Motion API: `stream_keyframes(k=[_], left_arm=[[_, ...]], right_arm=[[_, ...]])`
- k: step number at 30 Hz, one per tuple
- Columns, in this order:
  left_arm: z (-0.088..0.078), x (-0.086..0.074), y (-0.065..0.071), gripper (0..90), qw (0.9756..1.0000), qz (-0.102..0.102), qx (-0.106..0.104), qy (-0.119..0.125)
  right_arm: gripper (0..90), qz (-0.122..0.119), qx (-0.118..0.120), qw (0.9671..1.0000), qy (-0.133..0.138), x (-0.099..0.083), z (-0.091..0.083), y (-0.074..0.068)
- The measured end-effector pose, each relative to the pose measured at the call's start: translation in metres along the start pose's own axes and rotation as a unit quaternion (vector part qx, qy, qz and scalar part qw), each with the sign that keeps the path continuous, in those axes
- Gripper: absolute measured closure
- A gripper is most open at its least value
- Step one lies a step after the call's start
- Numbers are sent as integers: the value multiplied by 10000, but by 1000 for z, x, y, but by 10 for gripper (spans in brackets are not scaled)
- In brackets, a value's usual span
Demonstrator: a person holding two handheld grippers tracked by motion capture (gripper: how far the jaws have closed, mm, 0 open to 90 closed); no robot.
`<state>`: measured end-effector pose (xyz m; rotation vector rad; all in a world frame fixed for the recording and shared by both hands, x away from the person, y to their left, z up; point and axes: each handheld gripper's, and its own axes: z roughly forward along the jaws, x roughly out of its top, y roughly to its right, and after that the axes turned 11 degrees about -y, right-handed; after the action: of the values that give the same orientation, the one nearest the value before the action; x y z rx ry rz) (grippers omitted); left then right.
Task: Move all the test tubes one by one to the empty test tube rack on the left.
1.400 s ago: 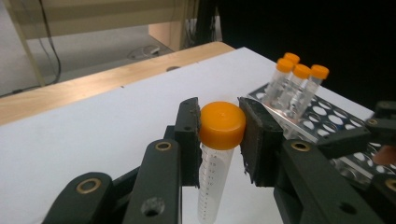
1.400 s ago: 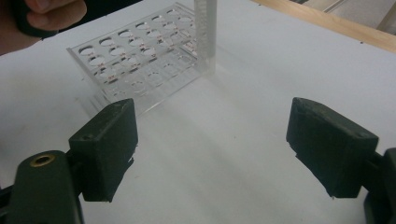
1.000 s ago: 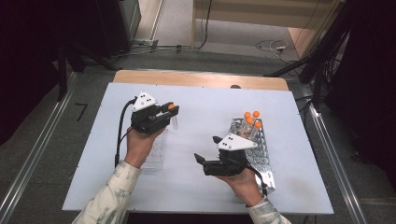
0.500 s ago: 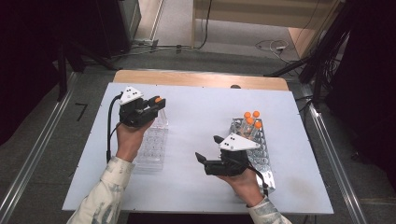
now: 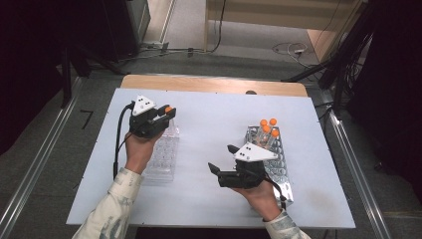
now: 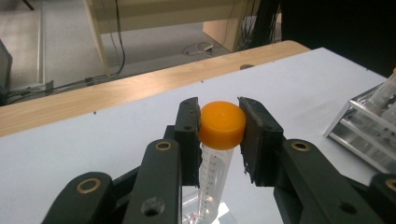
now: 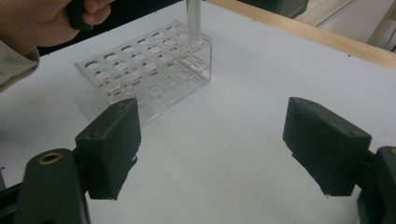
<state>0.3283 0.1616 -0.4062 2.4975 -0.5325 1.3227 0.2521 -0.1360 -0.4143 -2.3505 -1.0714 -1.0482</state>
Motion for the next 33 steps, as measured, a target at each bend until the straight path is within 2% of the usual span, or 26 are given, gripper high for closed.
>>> stream_keyframes(k=[7,10,14,18,21,26,33], left_arm=[[10,-16,1,701,9998,30,54,-197],[10,-17,2,700,9998,14,55,-167],[11,-18,5,700,9996,139,134,-186],[11,-17,6,700,9995,175,174,-210],[11,-18,9,700,9986,366,298,-221],[12,-18,11,700,9980,483,366,-204],[11,-19,9,704,9988,362,256,-228]], right_arm=[[183,43,-15,10000,58,0,-3,1],[184,32,-3,10000,84,1,-4,0],[184,18,-5,10000,49,0,-3,-1],[184,13,2,10000,54,0,-3,0],[184,16,-3,10000,50,0,-3,0],[184,14,-5,10000,45,0,-2,0],[186,42,-8,10000,73,0,-4,0]])
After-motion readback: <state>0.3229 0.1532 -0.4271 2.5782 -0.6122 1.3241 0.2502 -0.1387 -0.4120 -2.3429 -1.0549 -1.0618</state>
